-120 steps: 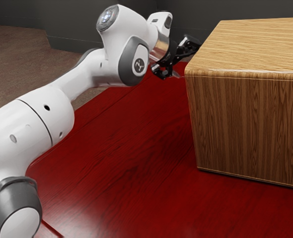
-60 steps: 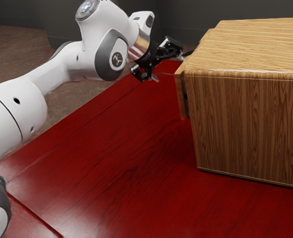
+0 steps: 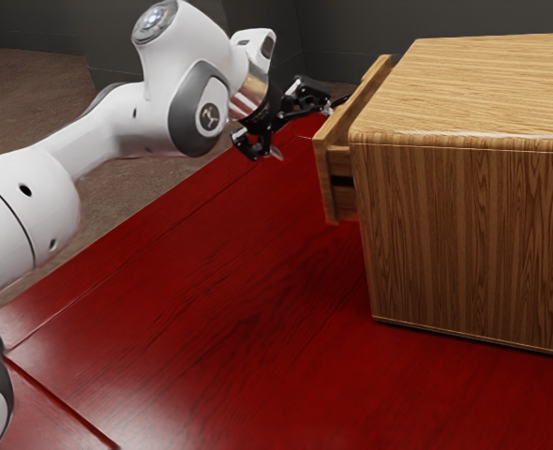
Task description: Pull the drawer handle with one arm to open the drawer
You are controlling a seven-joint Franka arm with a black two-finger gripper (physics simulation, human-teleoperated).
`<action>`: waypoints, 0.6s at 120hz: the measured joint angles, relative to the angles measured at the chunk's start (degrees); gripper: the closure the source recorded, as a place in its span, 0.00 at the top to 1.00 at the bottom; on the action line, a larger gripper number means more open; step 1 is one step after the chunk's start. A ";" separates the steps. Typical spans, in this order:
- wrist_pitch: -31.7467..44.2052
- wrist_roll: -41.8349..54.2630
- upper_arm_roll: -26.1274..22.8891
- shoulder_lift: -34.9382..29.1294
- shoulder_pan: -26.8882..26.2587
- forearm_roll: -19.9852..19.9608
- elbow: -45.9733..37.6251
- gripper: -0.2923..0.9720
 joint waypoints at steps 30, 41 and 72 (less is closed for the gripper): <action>0.14 -0.22 2.43 -1.16 0.01 0.16 -1.28 0.75; 0.80 -0.32 2.77 -0.78 0.09 0.36 -1.33 0.75; 2.74 -0.64 6.01 -0.47 0.02 -0.26 -1.37 0.75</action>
